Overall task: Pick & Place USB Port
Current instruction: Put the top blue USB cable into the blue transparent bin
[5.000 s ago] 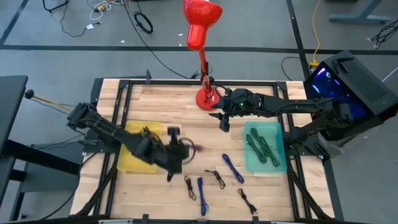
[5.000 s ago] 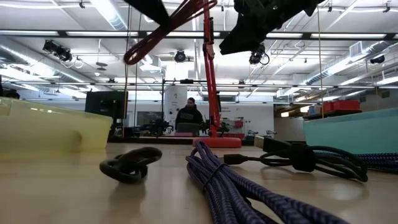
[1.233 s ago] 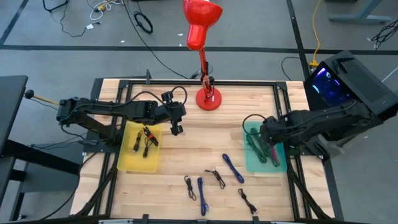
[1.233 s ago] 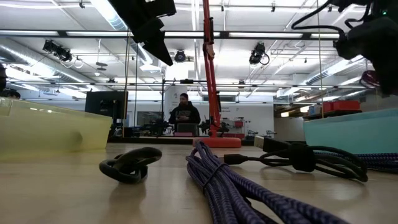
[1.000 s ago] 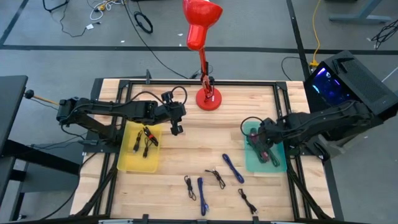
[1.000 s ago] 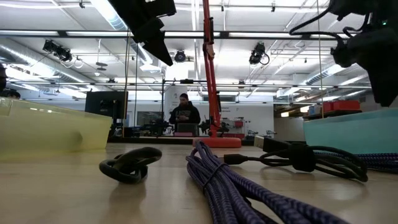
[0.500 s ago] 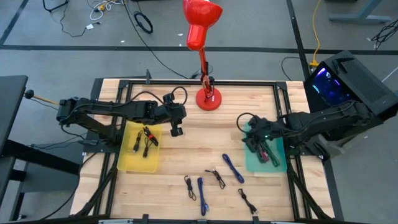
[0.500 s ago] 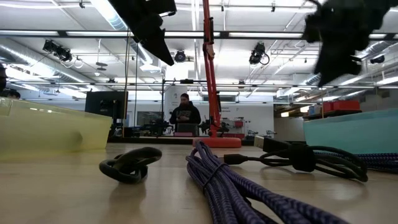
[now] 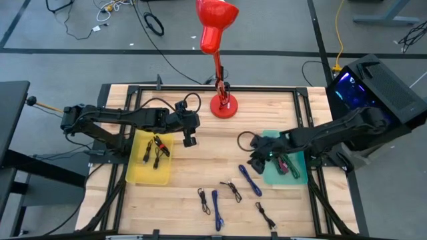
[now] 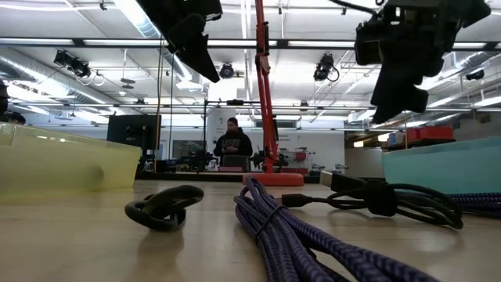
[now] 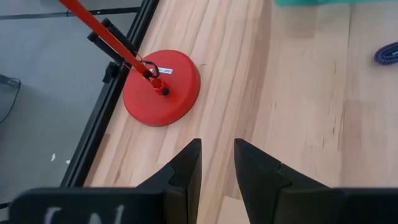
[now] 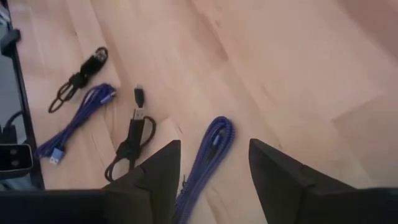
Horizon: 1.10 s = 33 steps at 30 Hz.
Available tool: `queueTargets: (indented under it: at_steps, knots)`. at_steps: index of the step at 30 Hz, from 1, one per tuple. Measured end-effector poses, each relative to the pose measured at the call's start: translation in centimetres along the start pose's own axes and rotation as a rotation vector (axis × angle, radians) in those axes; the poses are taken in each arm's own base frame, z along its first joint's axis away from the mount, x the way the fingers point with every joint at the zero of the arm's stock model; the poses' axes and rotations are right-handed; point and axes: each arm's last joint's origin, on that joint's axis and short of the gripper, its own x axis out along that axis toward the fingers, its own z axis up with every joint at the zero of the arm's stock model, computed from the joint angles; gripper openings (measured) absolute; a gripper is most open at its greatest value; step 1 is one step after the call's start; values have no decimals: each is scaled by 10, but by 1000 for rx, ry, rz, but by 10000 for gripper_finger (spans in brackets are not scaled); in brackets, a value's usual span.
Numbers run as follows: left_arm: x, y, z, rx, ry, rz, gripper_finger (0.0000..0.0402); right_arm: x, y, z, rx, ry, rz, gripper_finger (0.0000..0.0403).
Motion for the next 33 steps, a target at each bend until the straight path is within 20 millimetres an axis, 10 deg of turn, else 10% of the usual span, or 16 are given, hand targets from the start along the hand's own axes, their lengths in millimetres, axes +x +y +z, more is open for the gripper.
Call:
queueTargets:
  at_steps: [16,33]
  knots:
    - [0,0,0,-6,1,0,99,57,10,-17,39,167,9,190]
    - [0,0,0,-5,0,0,99,63,9,-23,-14,220,1,190]
